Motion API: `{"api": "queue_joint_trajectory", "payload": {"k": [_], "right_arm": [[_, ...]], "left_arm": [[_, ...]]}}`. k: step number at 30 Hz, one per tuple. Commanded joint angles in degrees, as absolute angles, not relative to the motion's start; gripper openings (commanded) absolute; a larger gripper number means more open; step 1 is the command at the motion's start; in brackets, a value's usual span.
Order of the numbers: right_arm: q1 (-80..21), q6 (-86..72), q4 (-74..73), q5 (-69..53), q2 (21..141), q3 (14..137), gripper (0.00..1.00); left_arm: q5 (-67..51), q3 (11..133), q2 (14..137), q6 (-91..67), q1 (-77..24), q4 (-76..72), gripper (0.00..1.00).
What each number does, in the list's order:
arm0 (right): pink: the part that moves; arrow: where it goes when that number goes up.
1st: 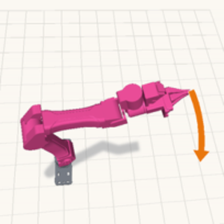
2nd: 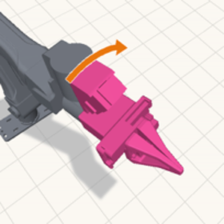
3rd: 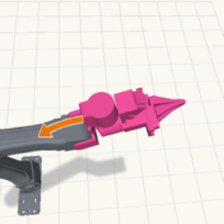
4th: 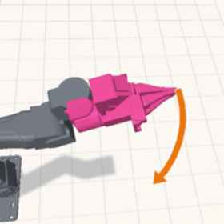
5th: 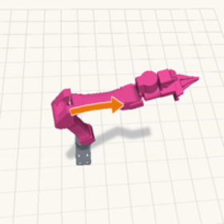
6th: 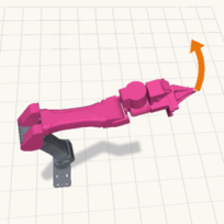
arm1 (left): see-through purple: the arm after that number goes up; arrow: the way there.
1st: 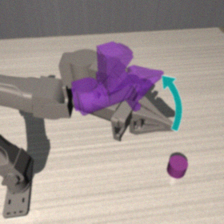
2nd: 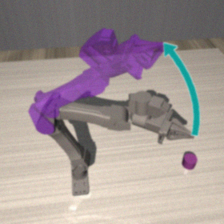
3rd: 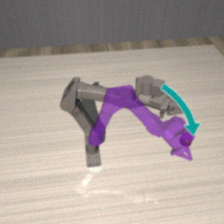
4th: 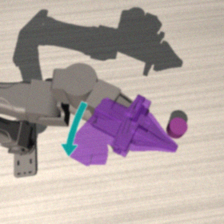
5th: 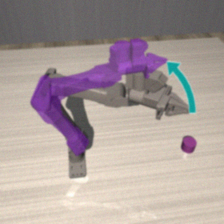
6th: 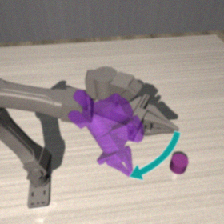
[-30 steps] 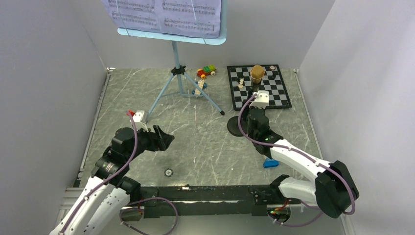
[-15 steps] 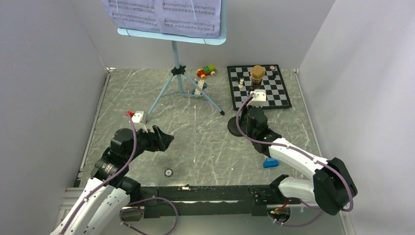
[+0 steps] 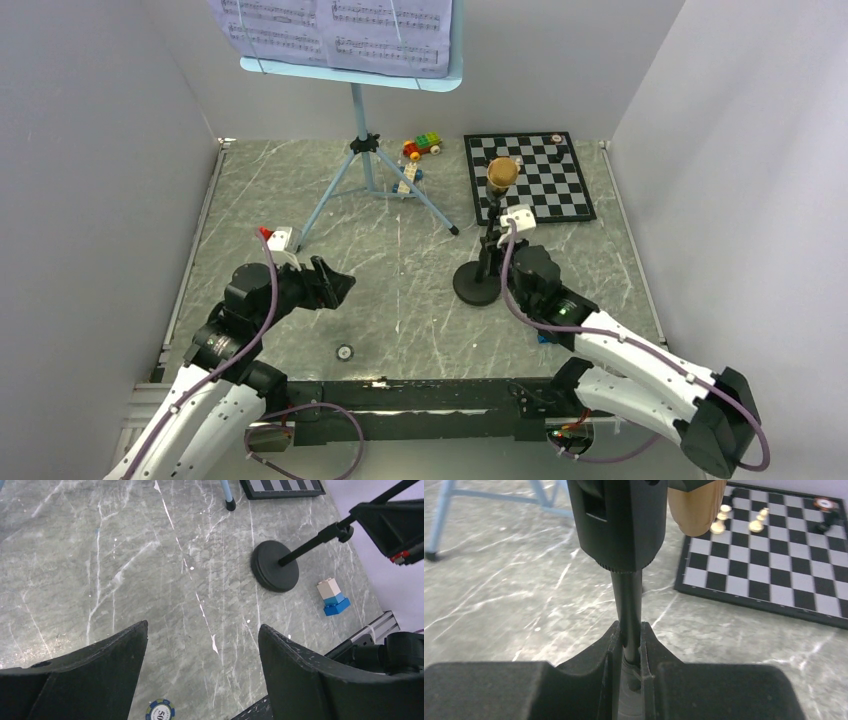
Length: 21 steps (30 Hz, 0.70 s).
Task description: Pack up the instrument practice props
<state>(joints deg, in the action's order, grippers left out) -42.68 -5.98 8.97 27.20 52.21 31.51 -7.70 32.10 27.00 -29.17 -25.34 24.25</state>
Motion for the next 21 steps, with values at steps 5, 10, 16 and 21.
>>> {"api": "queue_joint_trajectory", "payload": {"k": [5,10,16,21], "right_arm": [[-44.2,-8.4,13.7,7.5,45.4,31.5,0.00],[-47.4,-9.9,16.8,3.9,49.5,33.6,0.00],[-61.1,-5.3,21.8,21.5,58.5,37.3,0.00],[-71.5,0.2,29.9,36.6,67.9,40.6,0.00]], "left_arm": [[-7.1,33.0,22.2,-27.6,-25.6,21.8,0.85],[-8.9,29.5,16.2,-26.8,-25.5,14.3,0.86],[-10.1,29.0,16.5,-27.6,-25.6,10.5,0.85],[-9.1,29.9,17.0,-27.2,-25.6,11.3,0.85]]}}
